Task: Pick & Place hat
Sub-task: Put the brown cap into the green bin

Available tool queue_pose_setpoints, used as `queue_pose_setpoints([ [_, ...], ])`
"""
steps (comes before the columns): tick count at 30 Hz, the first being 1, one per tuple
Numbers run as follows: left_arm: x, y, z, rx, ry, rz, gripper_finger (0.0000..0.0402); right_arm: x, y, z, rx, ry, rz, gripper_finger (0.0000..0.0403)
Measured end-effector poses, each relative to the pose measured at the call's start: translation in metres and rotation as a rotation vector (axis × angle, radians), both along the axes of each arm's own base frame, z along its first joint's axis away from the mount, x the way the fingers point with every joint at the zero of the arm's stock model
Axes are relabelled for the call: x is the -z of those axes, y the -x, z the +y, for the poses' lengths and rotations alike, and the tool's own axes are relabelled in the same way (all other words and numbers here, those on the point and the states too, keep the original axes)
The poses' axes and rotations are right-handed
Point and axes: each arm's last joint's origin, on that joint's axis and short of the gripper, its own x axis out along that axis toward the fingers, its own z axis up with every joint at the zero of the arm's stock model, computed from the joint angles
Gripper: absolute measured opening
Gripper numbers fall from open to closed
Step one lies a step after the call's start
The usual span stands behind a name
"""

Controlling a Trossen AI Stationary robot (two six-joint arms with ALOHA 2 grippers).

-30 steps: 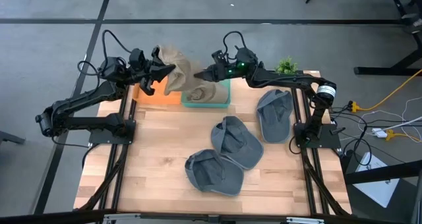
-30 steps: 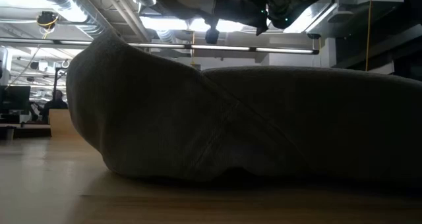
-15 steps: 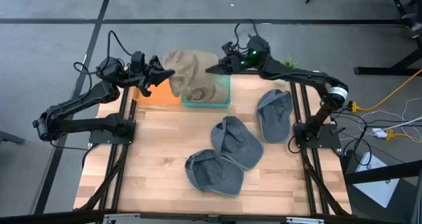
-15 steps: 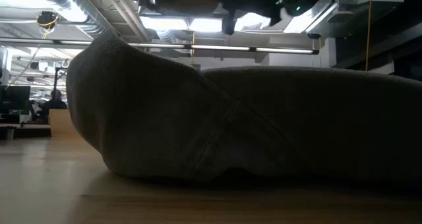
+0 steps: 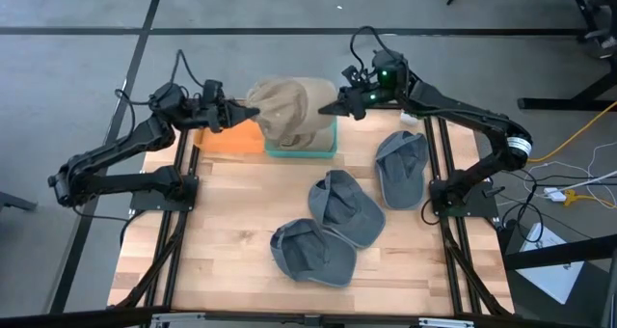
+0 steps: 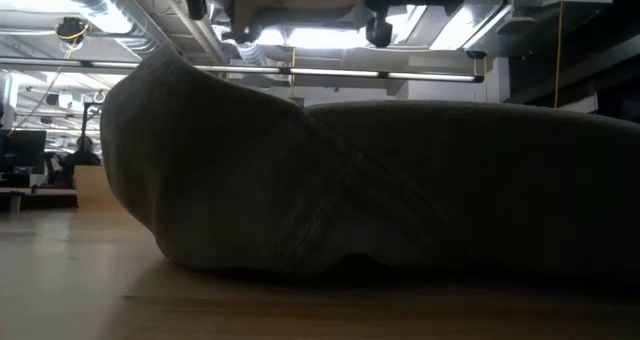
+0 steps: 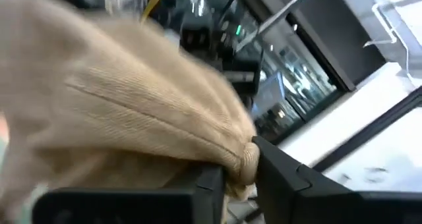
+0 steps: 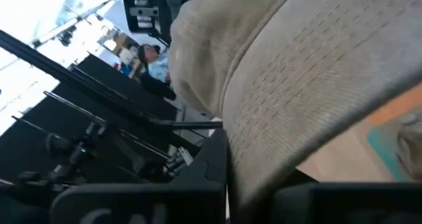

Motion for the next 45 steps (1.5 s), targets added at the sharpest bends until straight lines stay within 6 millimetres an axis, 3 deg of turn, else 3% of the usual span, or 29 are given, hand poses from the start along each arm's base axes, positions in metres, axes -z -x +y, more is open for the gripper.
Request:
queue_pose_setpoints([
  [5,0.007,-0.007,0.002,0.104,0.136,0.044,0.0122,0.006,-0.003,0.008,-0.020,0.072,0.034,0.0013],
  [12,0.017,-0.008,0.002,0.119,0.286,0.128,0.0205,0.006,0.006,0.015,-0.026,0.125,0.087,0.0013],
  [19,0.023,-0.008,0.005,0.024,0.336,0.163,0.0239,-0.003,0.019,0.020,0.009,0.225,0.080,0.0013],
  [36,0.020,-0.022,0.017,-0.064,0.225,0.081,0.0230,-0.001,0.011,0.030,0.070,0.250,0.110,0.0013],
  [40,0.019,-0.023,0.017,-0.063,0.217,0.069,0.0190,-0.001,0.010,0.031,0.115,0.264,0.122,0.0013],
  [45,0.014,-0.022,0.017,-0.060,0.188,0.027,0.0094,-0.001,0.010,0.030,0.142,0.275,0.128,0.0014],
])
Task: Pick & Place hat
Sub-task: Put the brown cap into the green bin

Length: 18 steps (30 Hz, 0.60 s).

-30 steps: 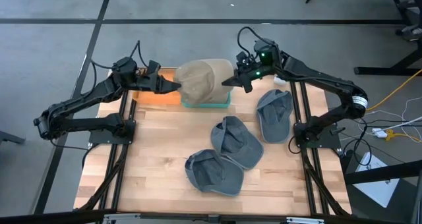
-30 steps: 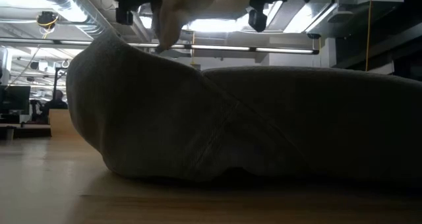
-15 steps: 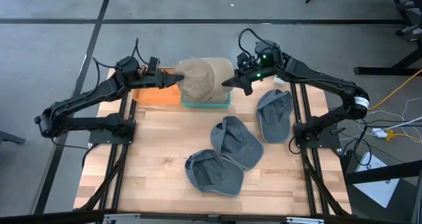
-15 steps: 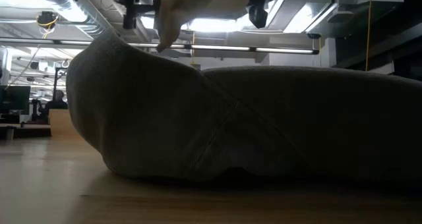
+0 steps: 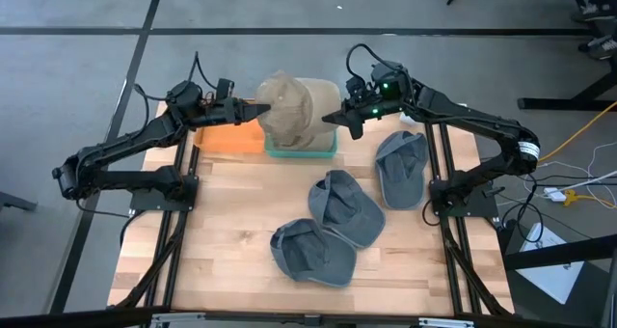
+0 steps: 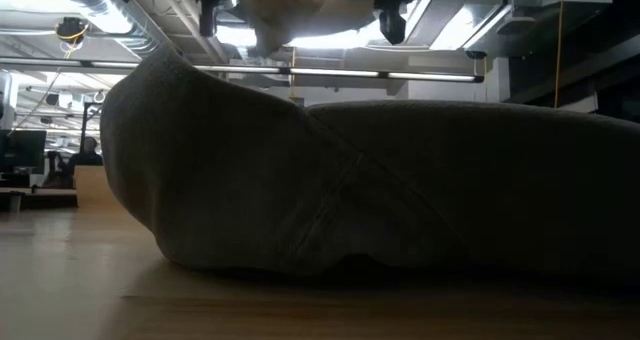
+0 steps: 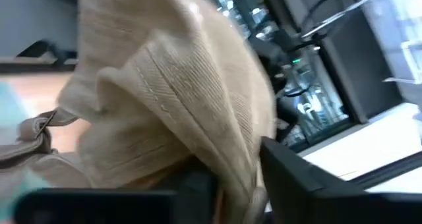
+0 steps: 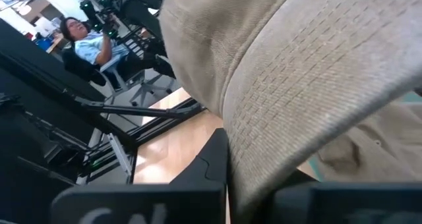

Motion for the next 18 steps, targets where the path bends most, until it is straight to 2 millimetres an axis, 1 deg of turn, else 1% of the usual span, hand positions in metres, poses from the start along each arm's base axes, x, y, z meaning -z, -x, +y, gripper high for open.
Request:
queue_pose_setpoints([
  [3,-0.006,0.001,0.000,-0.004,-0.068,-0.047,0.0031,0.000,0.000,0.000,0.003,0.008,-0.002,0.0016],
  [4,-0.008,0.001,-0.001,-0.006,-0.091,-0.059,0.0018,0.000,0.000,0.000,0.003,0.008,-0.003,0.0015],
  [5,-0.009,0.001,-0.001,-0.006,-0.110,-0.070,0.0014,0.000,0.000,0.000,0.002,0.007,-0.003,0.0015],
  [9,-0.013,0.001,-0.003,0.057,-0.149,-0.099,0.0017,-0.001,0.000,0.000,-0.014,0.003,-0.011,0.0016],
  [12,-0.012,0.001,-0.003,0.064,-0.142,-0.095,0.0022,-0.003,-0.002,0.002,-0.016,0.000,-0.032,0.0016],
  [18,-0.012,0.001,-0.002,0.046,-0.114,-0.099,0.0053,-0.007,-0.005,0.006,-0.031,0.015,-0.071,0.0016],
])
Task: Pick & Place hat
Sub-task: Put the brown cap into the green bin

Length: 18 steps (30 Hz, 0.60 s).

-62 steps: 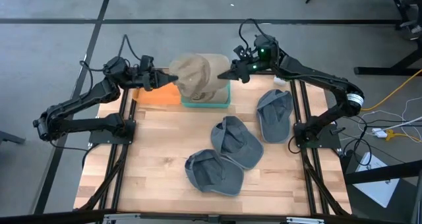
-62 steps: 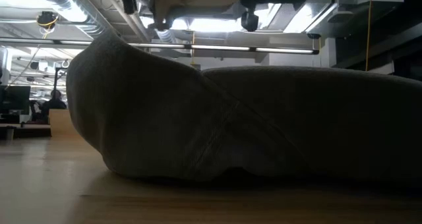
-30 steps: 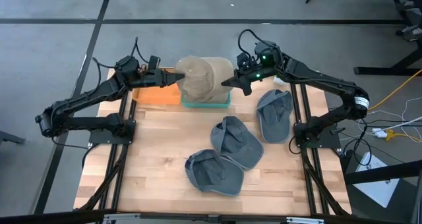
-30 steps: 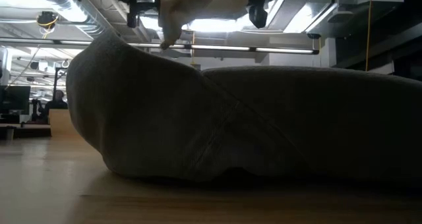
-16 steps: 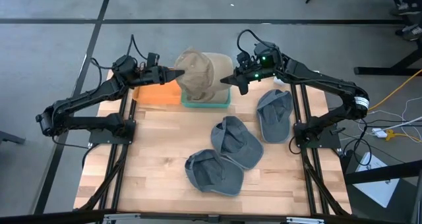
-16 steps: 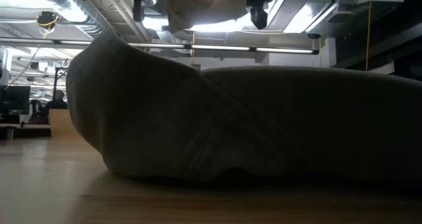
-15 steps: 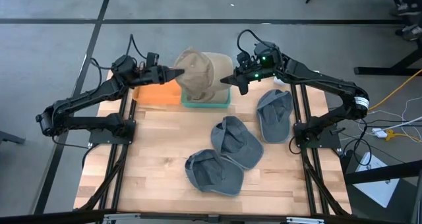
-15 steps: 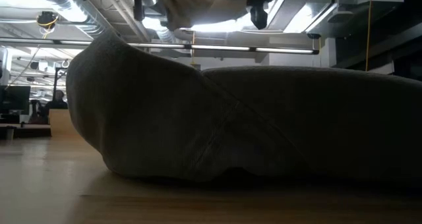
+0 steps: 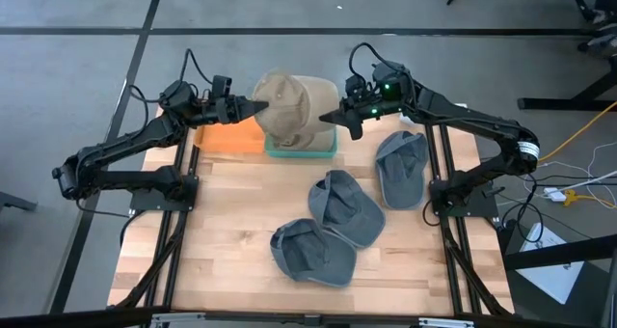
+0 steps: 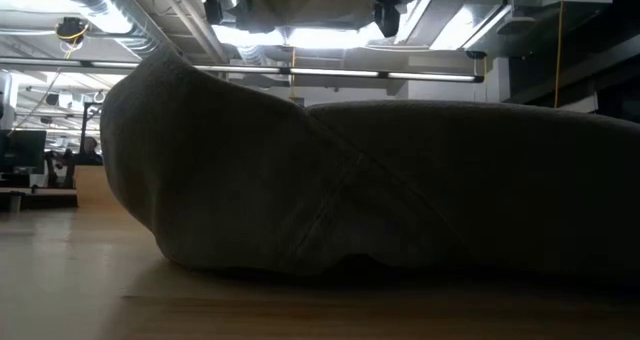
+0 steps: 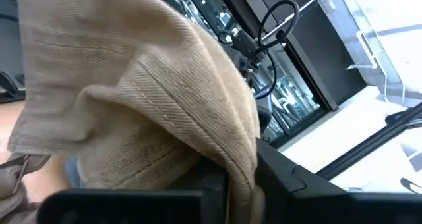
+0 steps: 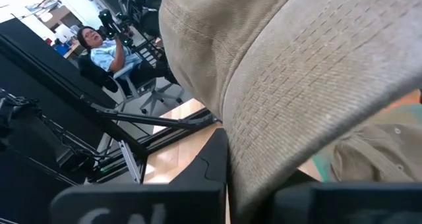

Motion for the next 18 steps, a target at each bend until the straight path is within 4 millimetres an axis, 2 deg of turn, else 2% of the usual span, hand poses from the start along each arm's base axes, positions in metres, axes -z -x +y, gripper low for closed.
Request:
queue_pose_setpoints([
  [8,0.0001,0.0000,-0.0003,0.011,0.006,0.000,0.0156,-0.0006,-0.0007,0.0014,-0.003,-0.007,-0.005,0.0016],
  [13,0.0004,-0.0003,-0.0029,0.107,0.030,0.009,0.0224,-0.0006,-0.0008,0.0016,-0.004,-0.006,-0.005,0.0016],
  [18,0.0013,-0.0004,-0.0040,0.150,0.036,0.021,0.0253,-0.0006,-0.0008,0.0016,-0.004,-0.008,-0.005,0.0016],
])
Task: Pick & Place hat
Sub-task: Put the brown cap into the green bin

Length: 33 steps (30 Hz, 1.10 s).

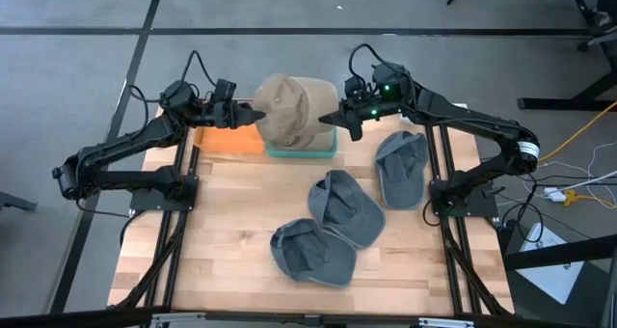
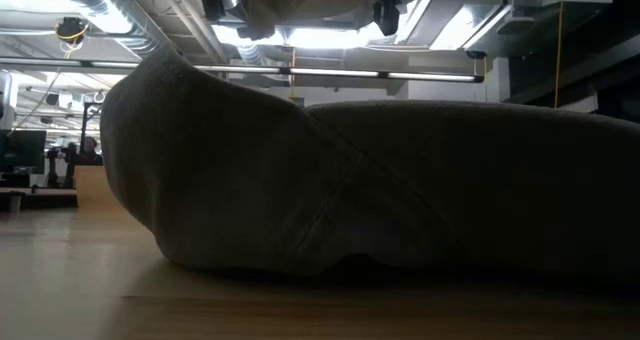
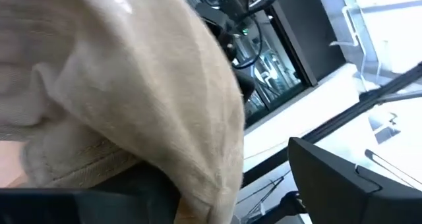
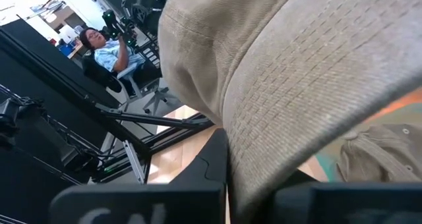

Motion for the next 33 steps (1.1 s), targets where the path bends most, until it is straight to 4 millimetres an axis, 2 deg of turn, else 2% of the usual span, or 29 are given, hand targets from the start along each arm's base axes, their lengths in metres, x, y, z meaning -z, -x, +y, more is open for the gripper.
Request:
queue_pose_setpoints([
  [5,0.008,-0.001,0.002,-0.044,0.039,0.071,0.0245,0.000,0.000,0.000,0.001,-0.006,0.001,0.0016],
  [9,0.009,-0.001,0.003,-0.080,0.045,0.073,0.0215,0.000,0.000,0.001,0.000,-0.012,0.001,0.0016],
  [14,0.005,-0.001,0.003,-0.093,0.011,0.042,0.0144,0.000,-0.001,0.001,0.001,-0.025,0.003,0.0016],
  [21,0.001,-0.002,0.000,-0.089,-0.064,0.006,0.0016,0.000,0.000,0.001,0.004,-0.041,0.005,0.0027],
  [29,0.000,-0.004,-0.002,-0.076,-0.063,-0.011,0.0009,0.004,0.001,0.000,0.067,-0.047,0.051,0.0099],
  [33,0.000,-0.004,-0.002,-0.074,-0.052,-0.010,0.0010,0.016,0.006,-0.001,0.033,0.027,0.169,0.0147],
])
